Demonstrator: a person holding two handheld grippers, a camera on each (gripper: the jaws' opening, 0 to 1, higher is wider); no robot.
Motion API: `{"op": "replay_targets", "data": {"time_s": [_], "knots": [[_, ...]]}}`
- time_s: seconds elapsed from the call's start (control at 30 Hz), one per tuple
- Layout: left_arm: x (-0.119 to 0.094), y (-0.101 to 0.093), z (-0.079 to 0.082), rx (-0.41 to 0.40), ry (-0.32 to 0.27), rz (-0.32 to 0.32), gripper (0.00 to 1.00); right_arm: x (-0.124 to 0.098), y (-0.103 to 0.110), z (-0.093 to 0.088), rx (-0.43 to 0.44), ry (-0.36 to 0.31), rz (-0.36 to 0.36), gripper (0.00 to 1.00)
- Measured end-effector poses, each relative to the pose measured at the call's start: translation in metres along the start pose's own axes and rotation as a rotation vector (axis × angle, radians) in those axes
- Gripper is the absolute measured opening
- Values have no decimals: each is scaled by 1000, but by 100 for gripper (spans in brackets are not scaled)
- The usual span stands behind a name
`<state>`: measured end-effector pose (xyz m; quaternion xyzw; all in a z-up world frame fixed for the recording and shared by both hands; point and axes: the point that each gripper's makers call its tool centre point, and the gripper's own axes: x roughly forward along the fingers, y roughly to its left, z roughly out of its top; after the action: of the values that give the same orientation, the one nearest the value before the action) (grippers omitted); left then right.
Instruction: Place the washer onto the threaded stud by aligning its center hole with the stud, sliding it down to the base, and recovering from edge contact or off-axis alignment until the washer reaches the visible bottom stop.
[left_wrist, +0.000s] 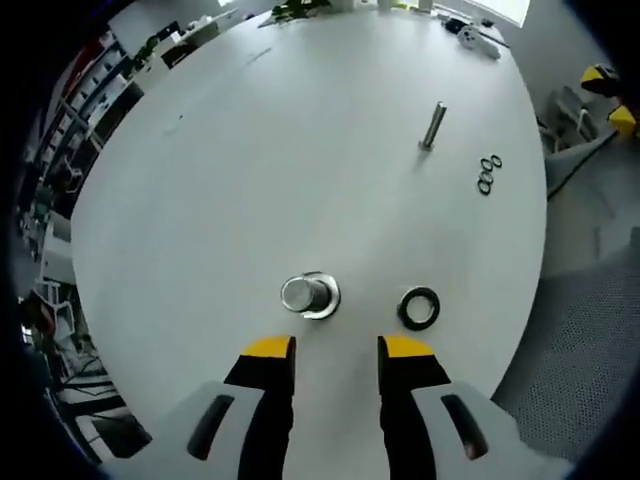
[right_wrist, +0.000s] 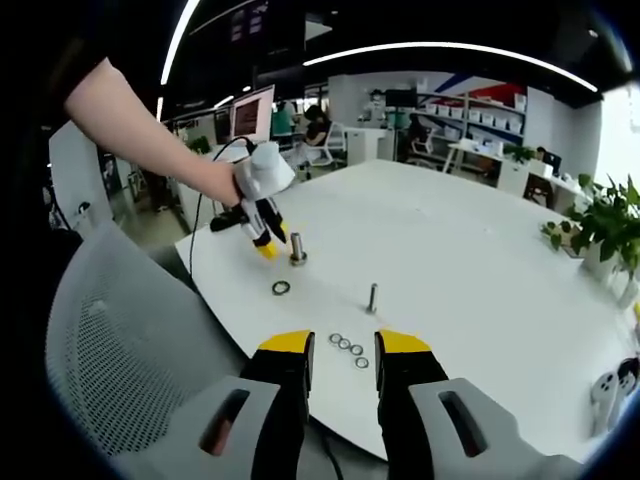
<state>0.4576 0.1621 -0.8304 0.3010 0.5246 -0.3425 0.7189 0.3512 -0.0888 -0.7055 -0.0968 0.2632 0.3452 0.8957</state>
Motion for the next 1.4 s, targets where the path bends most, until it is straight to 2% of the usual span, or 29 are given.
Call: {"op": "replay_targets", "data": {"time_s": [0.27,0.97,1.03,1.23,1.4], "knots": [[6,-13,-9,-30,18,-34,33,-1,-1,0,-6,-2,-4,27],[26,-58,8,13,34,-96,35,-2,-2,2,-13,-14,-14,27],[29,-58,7,45,44,-80,34,-2,-2,3,-12,-17,-16,27],[35,-65,9,57,59,-100,34,-2,-3,3,-12,-16,-22,27],[33,-64,9,74,62,-86,33,-2,-4,4,-9,-20,-26,27]]}}
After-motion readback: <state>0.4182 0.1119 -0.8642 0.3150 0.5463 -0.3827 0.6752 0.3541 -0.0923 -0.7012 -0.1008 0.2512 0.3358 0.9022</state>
